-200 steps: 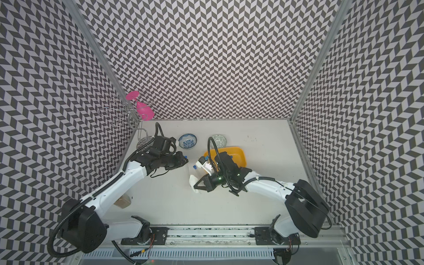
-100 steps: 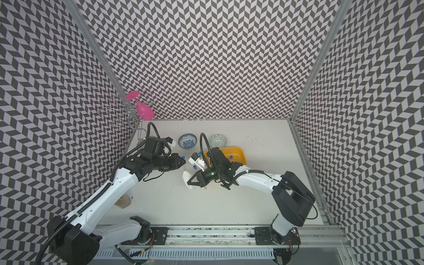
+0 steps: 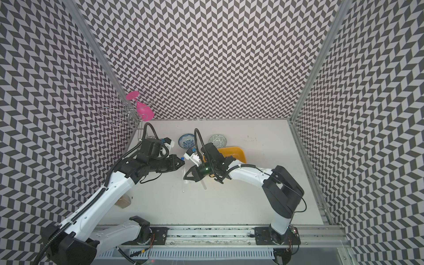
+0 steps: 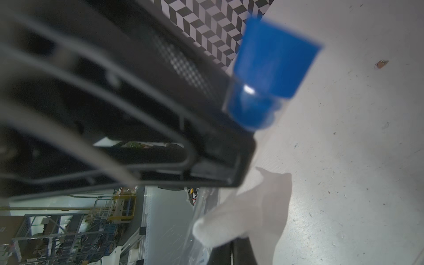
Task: Wipe the exteriors of test tubes
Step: Wipe the dirt from the test tube.
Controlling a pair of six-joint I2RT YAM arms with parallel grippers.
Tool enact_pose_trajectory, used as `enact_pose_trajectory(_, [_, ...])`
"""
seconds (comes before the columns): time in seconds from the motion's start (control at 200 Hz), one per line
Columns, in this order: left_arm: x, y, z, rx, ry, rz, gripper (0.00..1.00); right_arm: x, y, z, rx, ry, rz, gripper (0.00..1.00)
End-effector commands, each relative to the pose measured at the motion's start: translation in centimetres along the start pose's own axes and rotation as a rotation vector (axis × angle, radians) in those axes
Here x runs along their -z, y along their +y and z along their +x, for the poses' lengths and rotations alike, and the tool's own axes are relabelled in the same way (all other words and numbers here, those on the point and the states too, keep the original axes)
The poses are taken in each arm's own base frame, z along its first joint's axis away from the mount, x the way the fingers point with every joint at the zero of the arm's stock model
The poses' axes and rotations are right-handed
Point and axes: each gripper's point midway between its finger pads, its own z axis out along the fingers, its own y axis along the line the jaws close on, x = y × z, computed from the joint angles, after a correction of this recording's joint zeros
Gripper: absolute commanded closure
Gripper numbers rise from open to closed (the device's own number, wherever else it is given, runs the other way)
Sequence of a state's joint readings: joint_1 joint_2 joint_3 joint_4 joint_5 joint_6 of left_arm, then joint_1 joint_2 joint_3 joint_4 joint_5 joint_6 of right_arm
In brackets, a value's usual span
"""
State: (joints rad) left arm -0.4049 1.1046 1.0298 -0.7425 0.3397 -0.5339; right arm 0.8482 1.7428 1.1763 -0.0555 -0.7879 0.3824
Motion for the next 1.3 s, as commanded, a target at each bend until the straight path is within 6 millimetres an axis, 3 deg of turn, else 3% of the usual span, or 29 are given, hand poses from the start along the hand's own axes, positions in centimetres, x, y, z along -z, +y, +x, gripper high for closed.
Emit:
enact_pose_trajectory(0.0, [0.2,0.1,0.5,-0.007,0.012,0.002,0.84,0.0,1.0,-1.8,0.063,-0.037,-0.019,1.0])
enact_pose_trajectory(0.245, [0.1,0.8,-1.1,0.002,-0.029,-0.03,0.85,1.2,2.8,-1.3,0.057,-0.059,-0.075,1.0])
enact_pose_trajectory(0.596, [-0.3,0.7,-3.2,0.007,-0.065,-0.025,0.85,1.6,4.9,1.5,0.018,-0.047,-0.138,1.0])
enact_pose_trajectory(0.986, [-0.1,0.3,-3.7,0.039,-0.068,0.011,0.85,0.4,4.0,3.0,-0.006,-0.012,-0.128,1.0])
enact_pose_trajectory(1.297, [-0.1,0.7,-2.7,0.05,-0.044,0.009,0.85,0.4,2.8,1.5,0.011,-0.042,-0.072,1.0])
